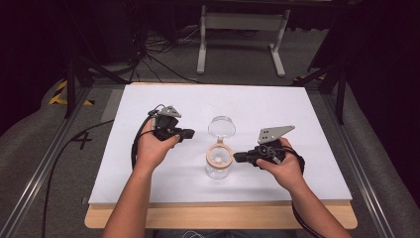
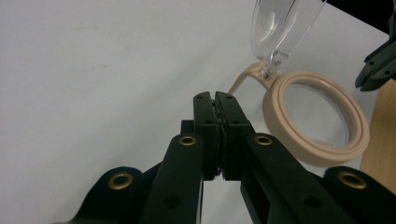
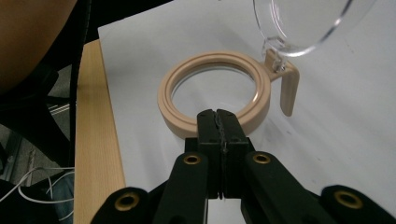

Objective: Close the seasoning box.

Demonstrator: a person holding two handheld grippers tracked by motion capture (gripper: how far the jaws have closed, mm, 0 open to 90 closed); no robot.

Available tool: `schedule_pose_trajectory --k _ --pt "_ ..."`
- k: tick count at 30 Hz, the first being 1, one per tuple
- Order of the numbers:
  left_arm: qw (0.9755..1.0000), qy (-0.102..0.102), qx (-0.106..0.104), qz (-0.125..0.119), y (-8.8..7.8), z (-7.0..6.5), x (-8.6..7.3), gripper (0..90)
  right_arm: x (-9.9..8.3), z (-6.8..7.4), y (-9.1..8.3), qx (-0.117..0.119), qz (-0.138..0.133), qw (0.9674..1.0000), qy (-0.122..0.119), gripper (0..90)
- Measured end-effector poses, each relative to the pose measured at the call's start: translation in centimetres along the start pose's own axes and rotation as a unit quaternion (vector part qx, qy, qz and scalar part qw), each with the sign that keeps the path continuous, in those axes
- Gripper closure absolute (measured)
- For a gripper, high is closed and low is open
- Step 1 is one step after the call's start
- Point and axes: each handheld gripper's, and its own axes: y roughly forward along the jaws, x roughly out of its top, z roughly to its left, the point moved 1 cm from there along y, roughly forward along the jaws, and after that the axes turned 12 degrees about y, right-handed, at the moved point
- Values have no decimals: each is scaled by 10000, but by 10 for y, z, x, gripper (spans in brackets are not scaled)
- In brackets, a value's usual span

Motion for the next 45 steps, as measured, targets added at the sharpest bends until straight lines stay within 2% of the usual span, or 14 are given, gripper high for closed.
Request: schedule_pose_trajectory --k 3,6,9,11,13,17,24,25,29,31,34,36,39,45 --pt "9999 100 35 -37 3 0 7 887 3 2 2 16 -17 10000 16 900" --pt "9995 108 127 -260 7 0 12 895 5 2 8 22 -97 9999 104 900" --pt "9982 126 326 -491 8 -1 15 897 4 3 12 -2 -148 9997 201 900" --pt "9974 106 370 -611 9 -1 17 897 3 3 12 -13 -133 9997 192 900" --pt "9968 159 369 -697 10 -1 18 897 4 4 11 -10 -215 9996 206 900" --pt "9960 160 176 -862 13 -5 21 897 6 6 10 36 -349 9991 250 900" --pt "9956 289 106 -885 16 -11 24 895 8 8 10 14 -464 9986 243 900" --pt "9961 298 84 -830 15 -12 25 894 9 8 9 8 -482 9985 258 900" --pt "9956 368 115 -860 14 -14 26 888 10 7 7 -20 -557 9981 261 900" --pt "9956 331 106 -870 13 -15 26 886 10 7 7 -20 -567 9980 268 900" --pt "9960 441 115 -772 13 -16 26 890 10 7 8 -10 -568 9980 279 900" --pt "9956 474 127 -798 13 -16 26 892 10 7 8 -6 -571 9980 272 900" --pt "9956 485 59 -805 12 -17 26 896 10 7 8 -9 -565 9980 270 900" --pt "9951 707 -201 -658 7 -18 26 896 10 7 9 1 -548 9981 275 900"
